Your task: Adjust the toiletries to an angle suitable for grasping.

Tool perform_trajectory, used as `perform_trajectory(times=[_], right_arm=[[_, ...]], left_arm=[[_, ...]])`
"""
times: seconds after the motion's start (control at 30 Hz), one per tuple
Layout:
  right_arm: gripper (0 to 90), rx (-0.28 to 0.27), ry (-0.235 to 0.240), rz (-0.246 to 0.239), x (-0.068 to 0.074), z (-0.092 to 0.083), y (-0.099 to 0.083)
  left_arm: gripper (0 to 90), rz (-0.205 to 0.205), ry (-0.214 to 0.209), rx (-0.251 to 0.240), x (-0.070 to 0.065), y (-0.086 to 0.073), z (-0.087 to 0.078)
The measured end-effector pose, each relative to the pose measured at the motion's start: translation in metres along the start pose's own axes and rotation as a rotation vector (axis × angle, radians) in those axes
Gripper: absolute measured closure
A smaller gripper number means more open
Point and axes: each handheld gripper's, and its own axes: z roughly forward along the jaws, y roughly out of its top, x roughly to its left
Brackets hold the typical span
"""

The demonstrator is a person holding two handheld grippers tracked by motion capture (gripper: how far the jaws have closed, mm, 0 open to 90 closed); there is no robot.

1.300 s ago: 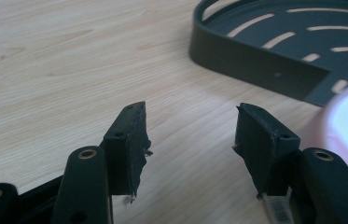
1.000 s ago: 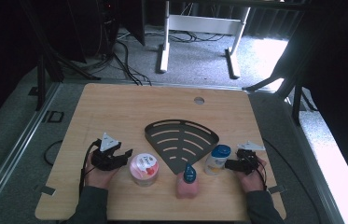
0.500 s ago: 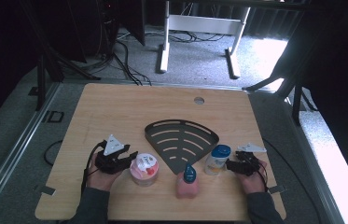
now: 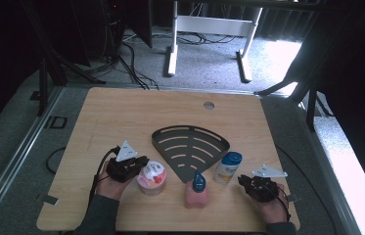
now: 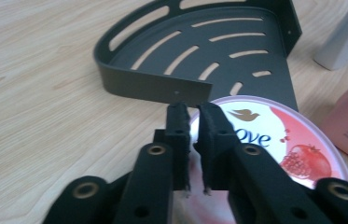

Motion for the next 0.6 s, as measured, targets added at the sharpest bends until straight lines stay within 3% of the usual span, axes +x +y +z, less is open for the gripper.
perform_trajectory(times=[0.1,0.3,0.47,0.6], right_arm=[[89.6,0.005,0.064,-0.026,0.012,-0.006,-0.004],[90.0,0.015,0.127,-0.106,0.04,-0.009,-0.008],[90.0,-0.006,0.193,-0.138,0.058,-0.008,-0.007],[90.0,-0.01,0.215,-0.166,0.067,-0.007,-0.006]], left_arm=[[89.6,0.02,-0.003,0.021,-0.006,0.002,0.007],[89.9,0.044,-0.009,0.025,-0.008,0.011,0.016],[89.9,0.082,-0.033,0.045,-0.01,0.026,0.03],[89.9,0.108,-0.051,0.064,-0.015,0.035,0.039]])
